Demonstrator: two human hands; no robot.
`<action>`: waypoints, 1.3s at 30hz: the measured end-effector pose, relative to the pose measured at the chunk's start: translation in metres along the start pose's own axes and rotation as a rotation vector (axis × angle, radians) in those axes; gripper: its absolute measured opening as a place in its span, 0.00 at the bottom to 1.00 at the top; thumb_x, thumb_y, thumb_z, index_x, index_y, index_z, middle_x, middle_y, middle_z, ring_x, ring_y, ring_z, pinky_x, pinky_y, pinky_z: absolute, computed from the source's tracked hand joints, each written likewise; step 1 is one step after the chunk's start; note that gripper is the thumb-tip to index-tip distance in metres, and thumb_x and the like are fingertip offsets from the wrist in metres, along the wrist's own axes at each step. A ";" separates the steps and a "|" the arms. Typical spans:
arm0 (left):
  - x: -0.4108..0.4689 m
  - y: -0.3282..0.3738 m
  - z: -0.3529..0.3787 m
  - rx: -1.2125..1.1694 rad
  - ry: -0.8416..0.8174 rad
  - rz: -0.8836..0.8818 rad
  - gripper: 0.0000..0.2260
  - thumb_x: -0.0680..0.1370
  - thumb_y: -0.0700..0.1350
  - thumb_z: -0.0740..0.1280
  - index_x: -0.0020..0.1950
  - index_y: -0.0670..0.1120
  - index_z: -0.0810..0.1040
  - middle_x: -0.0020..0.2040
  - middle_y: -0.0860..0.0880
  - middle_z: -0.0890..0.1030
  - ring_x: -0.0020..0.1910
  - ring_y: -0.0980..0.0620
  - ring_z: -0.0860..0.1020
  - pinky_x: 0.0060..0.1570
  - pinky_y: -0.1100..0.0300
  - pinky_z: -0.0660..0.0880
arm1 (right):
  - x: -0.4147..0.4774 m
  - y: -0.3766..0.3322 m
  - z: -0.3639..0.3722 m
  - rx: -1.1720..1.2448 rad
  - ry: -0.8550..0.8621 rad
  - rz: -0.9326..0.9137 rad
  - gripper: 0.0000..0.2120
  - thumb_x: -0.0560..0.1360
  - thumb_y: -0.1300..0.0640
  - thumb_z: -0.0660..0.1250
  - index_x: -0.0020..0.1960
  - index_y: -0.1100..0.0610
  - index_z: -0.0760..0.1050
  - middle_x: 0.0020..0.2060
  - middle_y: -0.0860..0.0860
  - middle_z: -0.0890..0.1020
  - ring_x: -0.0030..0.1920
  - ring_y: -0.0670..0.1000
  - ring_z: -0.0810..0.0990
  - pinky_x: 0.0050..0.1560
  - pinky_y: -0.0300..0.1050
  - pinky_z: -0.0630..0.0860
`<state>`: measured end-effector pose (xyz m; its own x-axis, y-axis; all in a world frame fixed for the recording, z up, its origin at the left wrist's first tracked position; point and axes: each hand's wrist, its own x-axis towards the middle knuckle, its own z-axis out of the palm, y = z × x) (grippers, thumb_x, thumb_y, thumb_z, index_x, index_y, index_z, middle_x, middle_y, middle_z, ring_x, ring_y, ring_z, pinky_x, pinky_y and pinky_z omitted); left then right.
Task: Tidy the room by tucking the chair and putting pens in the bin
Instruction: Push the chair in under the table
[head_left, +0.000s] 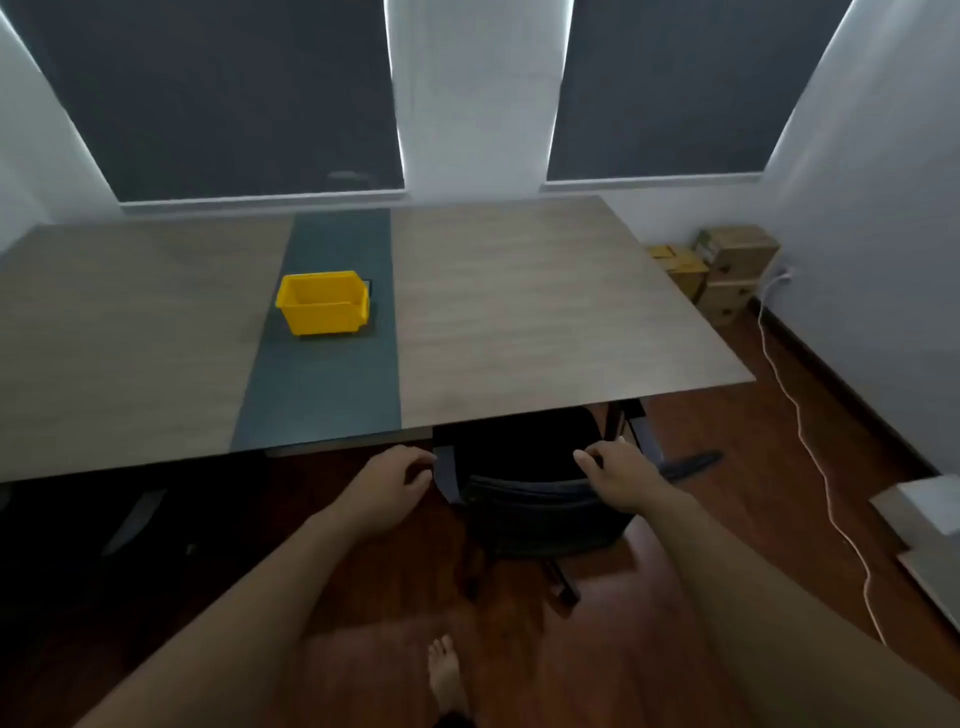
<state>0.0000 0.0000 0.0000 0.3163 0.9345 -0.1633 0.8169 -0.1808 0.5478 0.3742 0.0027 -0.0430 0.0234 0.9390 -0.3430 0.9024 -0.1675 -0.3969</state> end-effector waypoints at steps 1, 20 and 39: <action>0.012 0.008 0.010 -0.010 -0.022 0.016 0.17 0.87 0.51 0.63 0.76 0.50 0.76 0.73 0.51 0.77 0.73 0.52 0.74 0.71 0.59 0.70 | 0.003 0.011 0.003 -0.041 0.003 0.006 0.39 0.77 0.22 0.41 0.43 0.52 0.76 0.46 0.57 0.82 0.64 0.64 0.77 0.70 0.69 0.70; 0.166 0.061 0.147 0.234 -0.290 -0.003 0.29 0.81 0.69 0.50 0.59 0.55 0.84 0.54 0.52 0.85 0.51 0.49 0.83 0.51 0.48 0.82 | 0.088 0.118 -0.016 -0.415 -0.037 0.075 0.28 0.81 0.33 0.48 0.65 0.42 0.81 0.63 0.46 0.84 0.62 0.52 0.81 0.65 0.57 0.69; 0.275 0.090 0.137 0.244 -0.104 -0.109 0.17 0.79 0.60 0.58 0.55 0.56 0.85 0.51 0.56 0.86 0.48 0.51 0.83 0.47 0.53 0.80 | 0.200 0.144 -0.077 -0.382 -0.005 -0.036 0.28 0.81 0.33 0.49 0.65 0.44 0.81 0.58 0.52 0.86 0.59 0.57 0.82 0.63 0.58 0.71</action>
<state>0.2268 0.1986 -0.1076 0.2578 0.9181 -0.3010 0.9368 -0.1612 0.3106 0.5425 0.1894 -0.1033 -0.0126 0.9408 -0.3387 0.9980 -0.0092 -0.0629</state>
